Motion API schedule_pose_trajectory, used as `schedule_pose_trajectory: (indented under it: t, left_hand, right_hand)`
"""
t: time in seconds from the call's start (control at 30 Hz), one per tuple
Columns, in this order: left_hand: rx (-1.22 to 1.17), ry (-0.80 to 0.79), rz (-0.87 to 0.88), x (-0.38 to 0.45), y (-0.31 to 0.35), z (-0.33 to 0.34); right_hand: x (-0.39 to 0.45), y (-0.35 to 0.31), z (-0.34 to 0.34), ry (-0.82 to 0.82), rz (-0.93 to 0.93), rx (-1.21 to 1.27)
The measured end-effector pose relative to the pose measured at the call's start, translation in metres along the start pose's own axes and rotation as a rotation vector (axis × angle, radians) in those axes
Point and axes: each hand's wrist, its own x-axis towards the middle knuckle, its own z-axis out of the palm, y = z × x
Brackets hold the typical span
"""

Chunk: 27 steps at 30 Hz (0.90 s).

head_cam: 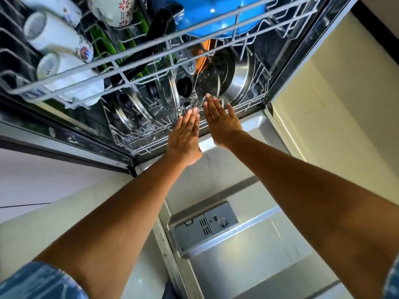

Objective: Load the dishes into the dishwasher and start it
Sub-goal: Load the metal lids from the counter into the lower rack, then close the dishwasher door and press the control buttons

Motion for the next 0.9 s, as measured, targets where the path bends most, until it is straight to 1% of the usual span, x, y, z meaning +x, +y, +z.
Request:
schedule_pose_trajectory:
  t: [0.13,0.27,0.4,0.5,0.53,0.63,0.73,0.83,0.9]
  left_hand:
    - [0.041,0.026,-0.004,-0.004,0.004,-0.003]
    - [0.029,0.142,0.000,-0.032,-0.002,-0.001]
    - [-0.052,0.269,-0.006,-0.092,0.012,0.013]
    - [-0.159,0.306,-0.012,-0.132,0.029,0.034]
    - [-0.182,0.306,-0.021,-0.150,0.039,0.041]
    - [-0.202,0.326,-0.039,-0.225,0.098,0.066]
    - [-0.254,0.335,-0.061,-0.298,0.161,0.101]
    - [-0.285,0.243,-0.064,-0.362,0.224,0.139]
    - [-0.301,0.213,-0.048,-0.393,0.261,0.165]
  right_hand:
    - [-0.004,-0.001,-0.003,-0.006,0.010,0.002]
    - [-0.027,0.000,0.004,0.051,0.065,0.051]
    - [-0.090,0.002,0.020,0.119,0.099,0.067]
    - [-0.135,-0.003,0.044,0.137,0.092,0.108]
    - [-0.157,-0.004,0.054,0.138,0.087,0.113]
    - [-0.251,-0.002,0.094,0.113,0.050,0.084]
    - [-0.339,-0.004,0.145,0.162,0.042,0.086]
    - [-0.413,-0.009,0.197,0.148,0.016,0.071]
    - [-0.452,-0.014,0.229,0.147,-0.024,0.060]
